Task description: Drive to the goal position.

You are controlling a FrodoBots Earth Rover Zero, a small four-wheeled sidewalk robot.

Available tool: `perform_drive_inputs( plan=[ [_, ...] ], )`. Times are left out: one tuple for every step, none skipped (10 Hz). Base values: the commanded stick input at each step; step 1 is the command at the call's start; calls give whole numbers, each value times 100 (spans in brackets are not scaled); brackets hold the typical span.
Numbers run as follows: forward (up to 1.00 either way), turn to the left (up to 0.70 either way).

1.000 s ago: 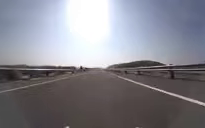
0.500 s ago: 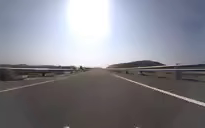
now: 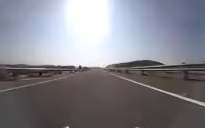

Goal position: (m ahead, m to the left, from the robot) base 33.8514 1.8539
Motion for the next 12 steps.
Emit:
perform_drive_inputs(
  plan=[
    [100, 0],
    [100, 0],
    [100, 0],
    [100, 0],
    [100, 0],
    [100, 5],
    [100, 22],
    [100, 16],
    [100, 7],
    [100, 2],
    [100, 2],
    [100, 2]
  ],
)
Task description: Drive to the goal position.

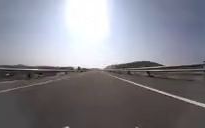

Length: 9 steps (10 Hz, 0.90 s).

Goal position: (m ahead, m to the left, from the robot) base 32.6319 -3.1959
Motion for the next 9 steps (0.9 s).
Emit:
perform_drive_inputs(
  plan=[
    [100, 2],
    [100, 2],
    [100, 2],
    [100, 2],
    [100, 2],
    [100, 2],
    [100, 2],
    [100, 0],
    [100, 1]
  ],
)
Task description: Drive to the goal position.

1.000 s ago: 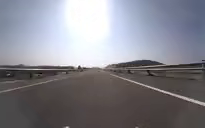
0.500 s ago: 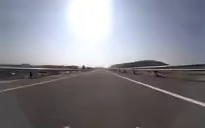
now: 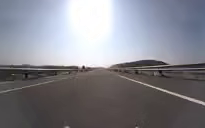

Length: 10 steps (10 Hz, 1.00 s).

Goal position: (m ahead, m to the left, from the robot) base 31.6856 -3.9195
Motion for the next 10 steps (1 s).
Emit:
perform_drive_inputs(
  plan=[
    [100, 2],
    [100, 2],
    [100, 1],
    [100, 2],
    [100, 2],
    [100, 2],
    [100, 2],
    [100, 2],
    [100, 2],
    [100, 2]
  ],
)
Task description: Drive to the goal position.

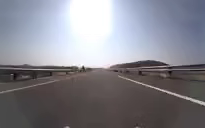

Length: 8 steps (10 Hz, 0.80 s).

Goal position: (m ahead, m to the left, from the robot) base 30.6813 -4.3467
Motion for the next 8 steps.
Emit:
perform_drive_inputs(
  plan=[
    [100, 2],
    [100, 2],
    [100, 2],
    [100, 2],
    [100, 2],
    [100, 2],
    [100, 2],
    [100, 3]
  ],
)
